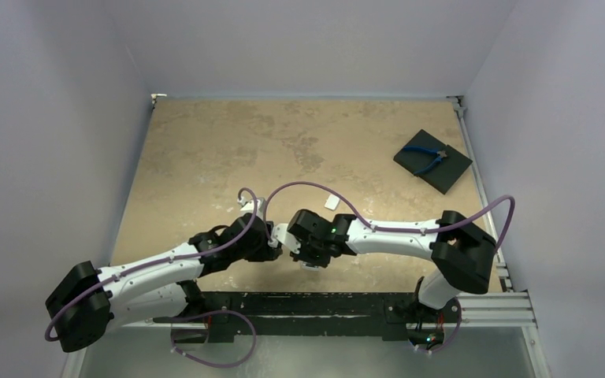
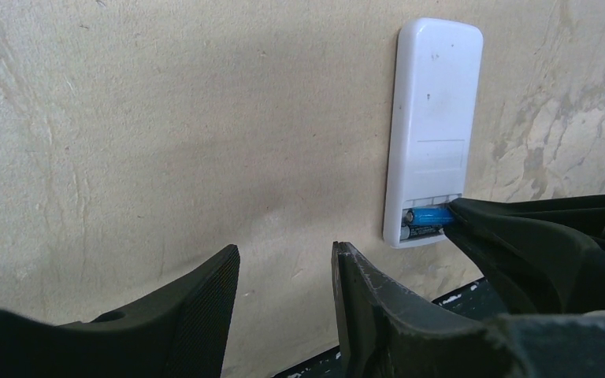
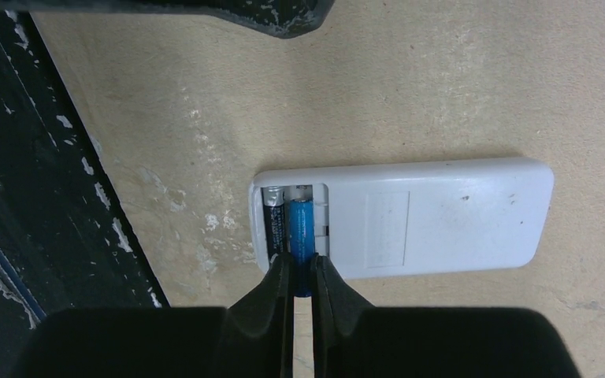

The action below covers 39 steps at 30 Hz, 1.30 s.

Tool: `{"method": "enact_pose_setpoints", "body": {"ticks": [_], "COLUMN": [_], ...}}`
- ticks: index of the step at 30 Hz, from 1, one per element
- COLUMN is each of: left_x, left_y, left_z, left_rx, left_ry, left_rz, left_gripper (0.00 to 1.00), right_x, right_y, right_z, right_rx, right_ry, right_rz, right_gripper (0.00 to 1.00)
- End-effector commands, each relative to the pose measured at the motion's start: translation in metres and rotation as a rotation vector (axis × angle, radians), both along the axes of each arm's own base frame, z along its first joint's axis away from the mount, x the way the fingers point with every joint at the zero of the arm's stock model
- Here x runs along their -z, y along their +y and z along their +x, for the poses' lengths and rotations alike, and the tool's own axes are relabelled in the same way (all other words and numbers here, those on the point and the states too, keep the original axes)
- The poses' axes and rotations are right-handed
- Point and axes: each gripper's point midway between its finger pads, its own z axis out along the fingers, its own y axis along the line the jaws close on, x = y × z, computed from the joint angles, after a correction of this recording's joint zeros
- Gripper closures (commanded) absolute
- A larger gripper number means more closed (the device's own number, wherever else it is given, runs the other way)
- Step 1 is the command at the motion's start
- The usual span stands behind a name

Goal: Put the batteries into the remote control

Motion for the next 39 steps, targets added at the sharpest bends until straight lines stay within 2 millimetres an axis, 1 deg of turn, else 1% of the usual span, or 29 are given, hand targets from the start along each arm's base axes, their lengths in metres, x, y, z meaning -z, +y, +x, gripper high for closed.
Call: {"method": "enact_pose_setpoints", "body": {"ticks": [1,5,17,22,26,28,29,33,39], "left_x": [-0.007,-0.004,-0.004,-0.005,-0.004,-0.004,-0.004,-0.005,-0.006], "left_y": [-0.010,-0.011,-0.011,-0.012,-0.013,-0.014,-0.015,-0.016,-0.017], "left_z": [0.003,0.002,0.001,0.001,0.001,0.001,0.001,0.001,0.002], "left_rx": [-0.001,0.004,0.009,0.010,0.012,0.014,0.015,0.019,0.022], "left_ry": [-0.013,-0.004,-0.001,0.000,0.006,0.008,0.008,0.007,0.006], "left_rz": [-0.061,-0.059,-0.061,-0.065,-0.065,-0.067,-0.066,-0.064,-0.069], "left_gripper": [0.54,0.54,0.54,0.54,0.54,0.54,0.54,0.54,0.54], "right_x": [-0.012,-0.009,-0.010,-0.009,-0.009,-0.010,-0.010,-0.015,-0.033], "right_y": [0.017,0.017,0.014,0.015,0.015,0.016,0.016,0.018,0.016], "right_z": [0.003,0.003,0.004,0.004,0.004,0.004,0.004,0.003,0.002], "right_rx": [0.013,0.018,0.027,0.029,0.033,0.034,0.034,0.035,0.081], "right_ry": [-0.005,-0.003,-0.005,-0.004,-0.002,-0.002,-0.001,-0.004,-0.006], "right_rz": [0.050,0.045,0.030,0.028,0.028,0.032,0.033,0.055,0.101], "right_gripper": [0.84,0.81,0.81,0.75,0.73,0.69,0.68,0.68,0.68]}}
